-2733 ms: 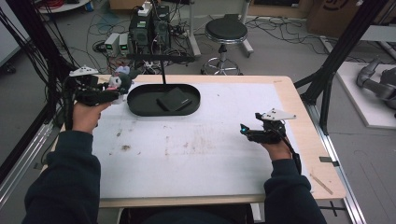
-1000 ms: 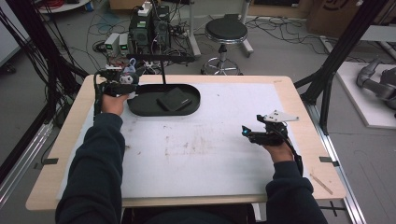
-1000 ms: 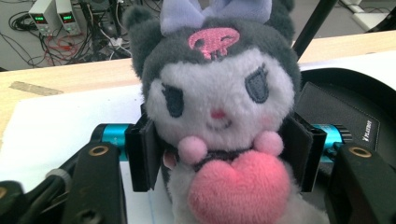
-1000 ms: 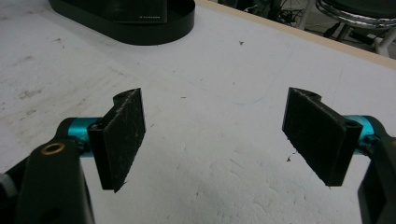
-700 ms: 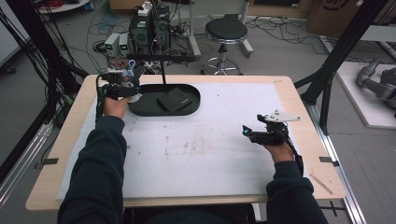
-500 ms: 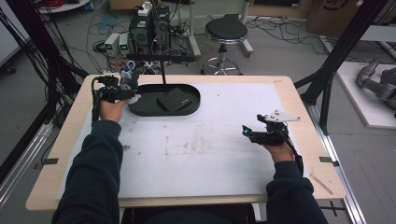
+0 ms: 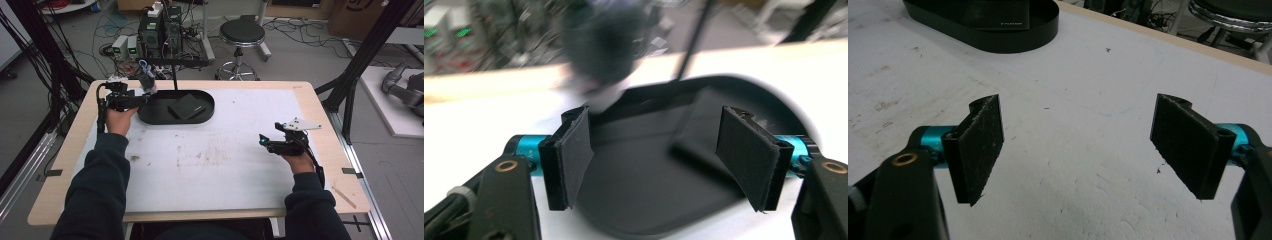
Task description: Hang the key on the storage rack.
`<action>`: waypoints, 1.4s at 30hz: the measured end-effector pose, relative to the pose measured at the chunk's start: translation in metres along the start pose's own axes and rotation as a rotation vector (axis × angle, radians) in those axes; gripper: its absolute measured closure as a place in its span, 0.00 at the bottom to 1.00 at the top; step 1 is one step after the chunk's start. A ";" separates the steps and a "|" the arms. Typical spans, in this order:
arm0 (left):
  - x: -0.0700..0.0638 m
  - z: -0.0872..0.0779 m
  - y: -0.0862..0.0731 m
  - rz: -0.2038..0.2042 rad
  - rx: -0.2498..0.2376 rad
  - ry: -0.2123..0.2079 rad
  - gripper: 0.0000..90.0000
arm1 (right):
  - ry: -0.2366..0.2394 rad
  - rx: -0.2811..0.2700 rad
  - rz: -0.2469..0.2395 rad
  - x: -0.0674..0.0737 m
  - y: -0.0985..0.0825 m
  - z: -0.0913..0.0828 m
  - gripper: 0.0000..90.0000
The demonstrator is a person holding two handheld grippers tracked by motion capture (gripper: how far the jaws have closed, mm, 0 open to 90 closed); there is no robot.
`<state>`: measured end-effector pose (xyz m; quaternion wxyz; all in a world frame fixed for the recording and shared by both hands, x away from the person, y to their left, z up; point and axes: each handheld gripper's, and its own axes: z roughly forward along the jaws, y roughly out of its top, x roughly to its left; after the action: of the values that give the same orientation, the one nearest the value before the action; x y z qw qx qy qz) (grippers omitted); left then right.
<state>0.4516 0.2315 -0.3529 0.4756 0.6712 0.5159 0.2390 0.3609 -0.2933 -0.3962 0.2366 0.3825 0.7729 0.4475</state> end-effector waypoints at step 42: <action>-0.027 -0.085 -0.099 0.168 -0.193 -0.050 0.21 | -0.061 0.027 -0.060 -0.002 -0.008 -0.012 0.24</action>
<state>0.3269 0.2412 -0.3994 0.5288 0.6690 0.4206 0.3097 0.3506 -0.3035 -0.3968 0.2682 0.3758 0.7825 0.4179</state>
